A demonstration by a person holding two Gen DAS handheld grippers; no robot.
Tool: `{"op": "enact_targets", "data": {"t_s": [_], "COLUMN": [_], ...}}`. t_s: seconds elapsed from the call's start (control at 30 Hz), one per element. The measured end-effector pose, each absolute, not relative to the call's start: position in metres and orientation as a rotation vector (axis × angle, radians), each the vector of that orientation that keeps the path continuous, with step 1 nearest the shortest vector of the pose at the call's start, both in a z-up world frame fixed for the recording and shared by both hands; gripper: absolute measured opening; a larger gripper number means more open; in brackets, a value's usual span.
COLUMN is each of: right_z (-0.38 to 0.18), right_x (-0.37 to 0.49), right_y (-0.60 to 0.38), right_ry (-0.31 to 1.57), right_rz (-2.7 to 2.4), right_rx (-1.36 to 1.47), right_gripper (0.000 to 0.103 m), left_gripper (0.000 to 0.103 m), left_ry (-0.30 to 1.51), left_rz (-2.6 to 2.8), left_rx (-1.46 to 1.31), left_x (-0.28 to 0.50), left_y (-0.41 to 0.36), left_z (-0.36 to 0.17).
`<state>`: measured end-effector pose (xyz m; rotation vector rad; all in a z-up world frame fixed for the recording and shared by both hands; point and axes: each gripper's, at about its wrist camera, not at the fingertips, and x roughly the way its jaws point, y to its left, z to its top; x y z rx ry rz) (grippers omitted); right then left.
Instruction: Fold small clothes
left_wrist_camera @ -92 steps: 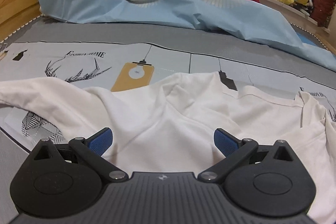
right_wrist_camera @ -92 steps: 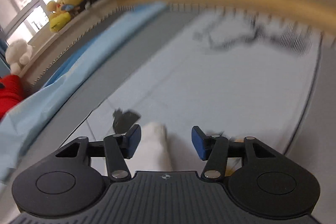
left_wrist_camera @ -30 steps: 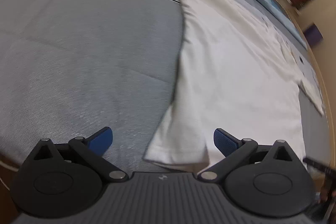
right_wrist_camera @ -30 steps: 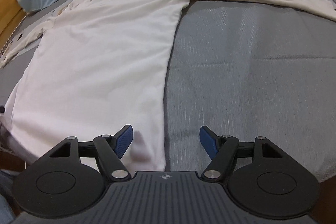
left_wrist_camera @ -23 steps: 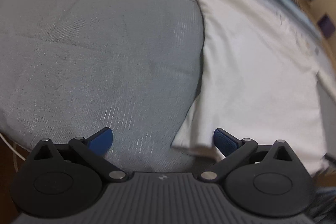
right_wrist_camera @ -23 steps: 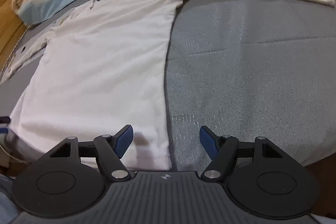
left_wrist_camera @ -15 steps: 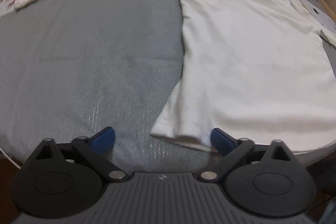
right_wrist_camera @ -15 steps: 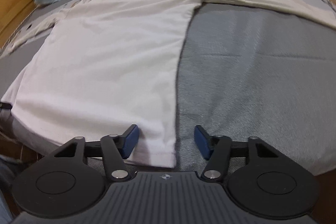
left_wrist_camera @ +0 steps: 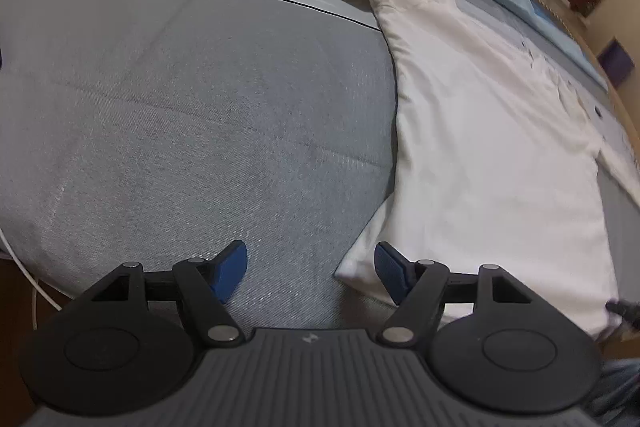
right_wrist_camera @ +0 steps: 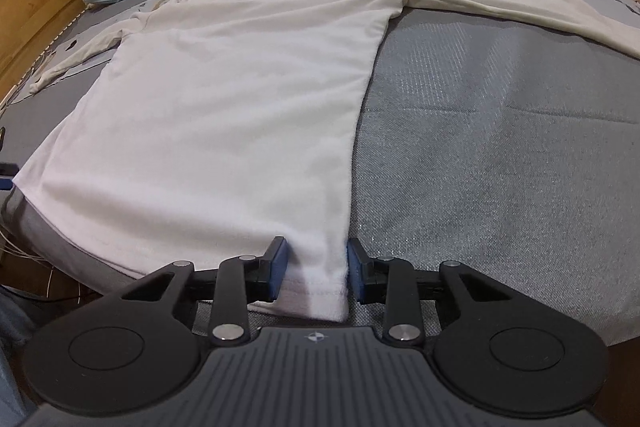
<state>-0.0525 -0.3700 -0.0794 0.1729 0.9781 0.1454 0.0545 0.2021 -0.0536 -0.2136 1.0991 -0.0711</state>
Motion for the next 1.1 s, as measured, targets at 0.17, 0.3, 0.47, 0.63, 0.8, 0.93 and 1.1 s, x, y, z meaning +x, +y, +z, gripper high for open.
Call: {"op": "enact_targets", "data": {"t_s": [0.17,0.3,0.47,0.63,0.8,0.93,1.1], "right_z": [-0.079,-0.080,-0.079,-0.080,-0.080,-0.076,-0.075], "right_x": [-0.051,-0.052,-0.050,-0.050,-0.051,-0.049,-0.043], "right_y": [-0.368,-0.368,-0.364,-0.357,-0.352,-0.360,-0.381], "right_ry": [0.978,0.977,0.974,0.960,0.962,0.967,0.988], "right_rz": [0.138,0.137,0.130,0.123,0.178,0.154,0.056], "right_rx": [0.169,0.169,0.156,0.116,0.072,0.068,0.123], "right_gripper": [0.034,0.034,0.034,0.035,0.005,0.004,0.004], "left_gripper": [0.075,0.075,0.074,0.048,0.005,0.004,0.004], "left_ry": [1.110,1.096,1.045,0.976,0.994,1.021,1.029], "left_rz": [-0.113,-0.175,-0.123,-0.170,-0.092,-0.041,-0.066], "left_rx": [-0.041,0.090,0.157,0.200,0.234,0.126,0.221], "left_x": [0.050,0.040,0.044,0.047,0.049,0.032,0.007], "left_y": [0.186,0.168,0.159,0.144,0.133,0.146,0.128], "left_z": [-0.058,-0.061,-0.072,-0.073,-0.075,-0.067,-0.076]}}
